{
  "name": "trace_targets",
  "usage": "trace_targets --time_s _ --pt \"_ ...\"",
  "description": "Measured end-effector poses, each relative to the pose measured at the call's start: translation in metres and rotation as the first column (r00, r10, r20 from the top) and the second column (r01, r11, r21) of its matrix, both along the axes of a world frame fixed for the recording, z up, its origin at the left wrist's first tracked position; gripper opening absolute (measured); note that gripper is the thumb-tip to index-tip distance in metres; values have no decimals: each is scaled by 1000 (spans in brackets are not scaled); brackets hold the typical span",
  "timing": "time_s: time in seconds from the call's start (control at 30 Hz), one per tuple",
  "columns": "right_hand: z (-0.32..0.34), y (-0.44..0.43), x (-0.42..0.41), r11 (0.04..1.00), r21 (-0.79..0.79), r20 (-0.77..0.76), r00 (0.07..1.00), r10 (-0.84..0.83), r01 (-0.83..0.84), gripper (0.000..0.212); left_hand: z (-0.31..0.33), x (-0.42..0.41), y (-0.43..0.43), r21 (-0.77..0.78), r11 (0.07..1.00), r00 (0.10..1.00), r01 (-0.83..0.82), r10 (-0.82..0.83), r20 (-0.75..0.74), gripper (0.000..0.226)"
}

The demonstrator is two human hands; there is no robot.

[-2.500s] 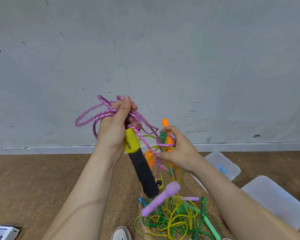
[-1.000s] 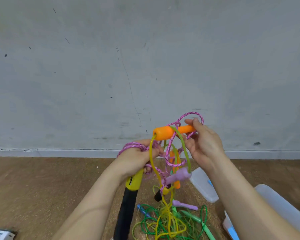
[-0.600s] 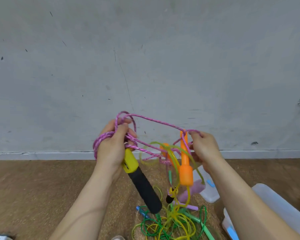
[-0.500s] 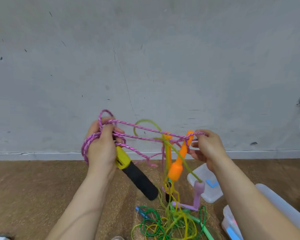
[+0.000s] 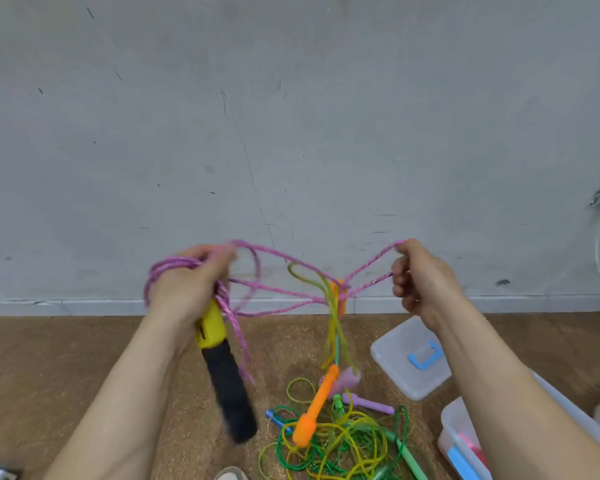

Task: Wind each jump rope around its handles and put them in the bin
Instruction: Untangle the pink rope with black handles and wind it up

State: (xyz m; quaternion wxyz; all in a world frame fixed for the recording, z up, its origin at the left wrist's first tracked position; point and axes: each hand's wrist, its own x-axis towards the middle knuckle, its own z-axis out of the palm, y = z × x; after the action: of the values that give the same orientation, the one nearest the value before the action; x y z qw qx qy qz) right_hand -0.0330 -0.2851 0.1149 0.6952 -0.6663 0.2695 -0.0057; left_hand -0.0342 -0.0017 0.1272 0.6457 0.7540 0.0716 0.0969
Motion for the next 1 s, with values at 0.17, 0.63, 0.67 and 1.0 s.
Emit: trace_targets --time_s 0.17,0.63,0.67,1.0 --pt "-6 0 3 956 287 115 988 -102 65 43 -4 7 4 -346 891 952 -295 304 -28 13" --pt "31 14 -18 854 -199 83 860 504 -481 29 -10 11 -5 -216 929 949 -299 268 -165 36" --pt "25 7 -13 948 2 150 937 315 -319 30 -8 14 1 -365 857 930 -365 319 -182 35" --pt "16 -9 -9 991 127 326 945 -2 -42 29 -11 13 22 -393 860 925 -324 201 -323 20"
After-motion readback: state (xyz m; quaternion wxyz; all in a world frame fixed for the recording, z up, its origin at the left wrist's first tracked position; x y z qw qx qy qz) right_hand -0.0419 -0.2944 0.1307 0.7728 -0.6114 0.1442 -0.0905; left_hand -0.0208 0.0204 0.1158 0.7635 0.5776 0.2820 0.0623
